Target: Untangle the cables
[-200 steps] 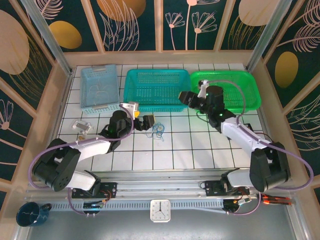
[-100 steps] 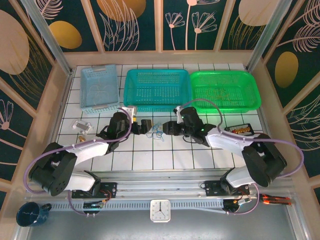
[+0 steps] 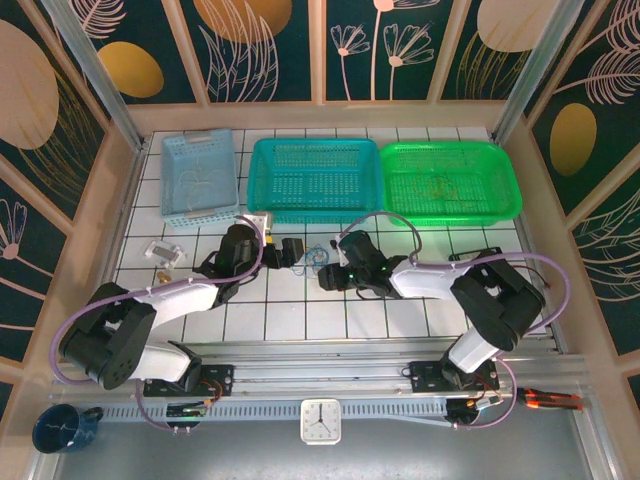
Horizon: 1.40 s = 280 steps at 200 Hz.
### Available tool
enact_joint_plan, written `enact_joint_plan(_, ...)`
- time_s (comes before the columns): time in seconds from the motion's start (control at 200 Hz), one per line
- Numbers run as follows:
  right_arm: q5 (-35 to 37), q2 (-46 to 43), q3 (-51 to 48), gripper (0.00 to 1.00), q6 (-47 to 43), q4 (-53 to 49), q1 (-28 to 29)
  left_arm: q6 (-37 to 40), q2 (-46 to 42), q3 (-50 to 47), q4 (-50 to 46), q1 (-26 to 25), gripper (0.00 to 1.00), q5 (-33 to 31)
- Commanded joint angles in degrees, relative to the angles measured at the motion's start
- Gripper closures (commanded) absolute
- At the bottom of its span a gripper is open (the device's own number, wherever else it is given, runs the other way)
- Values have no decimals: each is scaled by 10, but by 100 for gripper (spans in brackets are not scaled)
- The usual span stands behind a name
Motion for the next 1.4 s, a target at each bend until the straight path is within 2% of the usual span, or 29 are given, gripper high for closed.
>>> enact_joint_plan(0.0,19,13,9,58,-9,11,5,-10,3,-7,25,2,1,-4)
enact_joint_plan(0.19,21,29,17,65,-11,16,5,-12,3,-8,27,3,1,-4)
enact_joint_plan(0.525,20,48,32,70,-13,21,5,-13,4,-8,29,3,1,-2)
enact_joint_plan(0.646,20,51,33,79,-14,20,5,-13,4,-8,30,3,1,-1)
enact_joint_plan(0.791,16,41,38,100,-23,8,3,-11,2,-7,30,3,1,-1)
enact_joint_plan(0.951,-2,4,51,100,-38,-15,-17,5,0,-5,32,4,1,1)
enact_joint_plan(1.396,-125,-82,87,100,-32,-18,-85,39,-13,-5,42,4,1,11)
